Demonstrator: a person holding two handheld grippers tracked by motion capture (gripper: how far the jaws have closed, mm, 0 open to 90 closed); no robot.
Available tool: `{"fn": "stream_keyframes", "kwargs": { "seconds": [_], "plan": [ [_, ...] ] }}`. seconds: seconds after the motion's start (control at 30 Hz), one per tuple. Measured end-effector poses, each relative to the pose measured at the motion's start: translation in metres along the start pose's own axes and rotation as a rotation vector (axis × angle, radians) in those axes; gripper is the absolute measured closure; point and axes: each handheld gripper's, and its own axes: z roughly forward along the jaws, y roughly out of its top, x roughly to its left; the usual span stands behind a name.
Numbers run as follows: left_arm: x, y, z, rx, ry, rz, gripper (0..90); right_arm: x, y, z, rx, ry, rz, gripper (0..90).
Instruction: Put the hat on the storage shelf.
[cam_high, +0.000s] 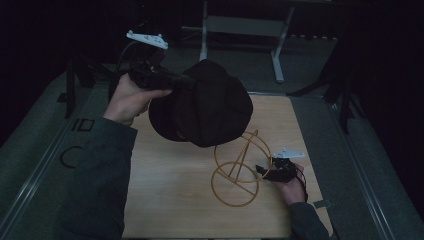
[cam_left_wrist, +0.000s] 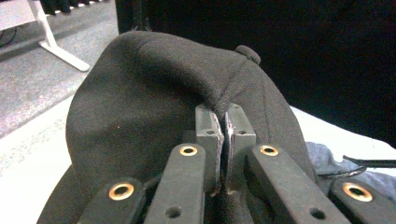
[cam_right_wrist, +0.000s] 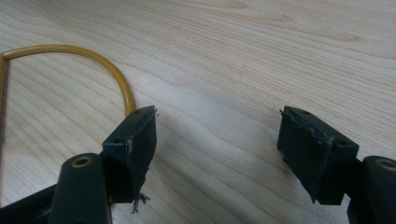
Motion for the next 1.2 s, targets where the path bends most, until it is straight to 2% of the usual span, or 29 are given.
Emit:
{"fn": "stream_keyframes", "kwargs": {
  "seconds": [0.27,1.2],
  "plan": [
    [-0.009,0.007,0.003,-0.021,-0.043,0.015,86.3,0.000,0.001,0.001,0.000,-0.002,-0.001,28.0],
    [-0.034,0.019,0.024,-0.029,-0.125,0.047,86.3,0.000,0.002,0.003,-0.002,0.005,-0.001,27.9]
  ]
}}
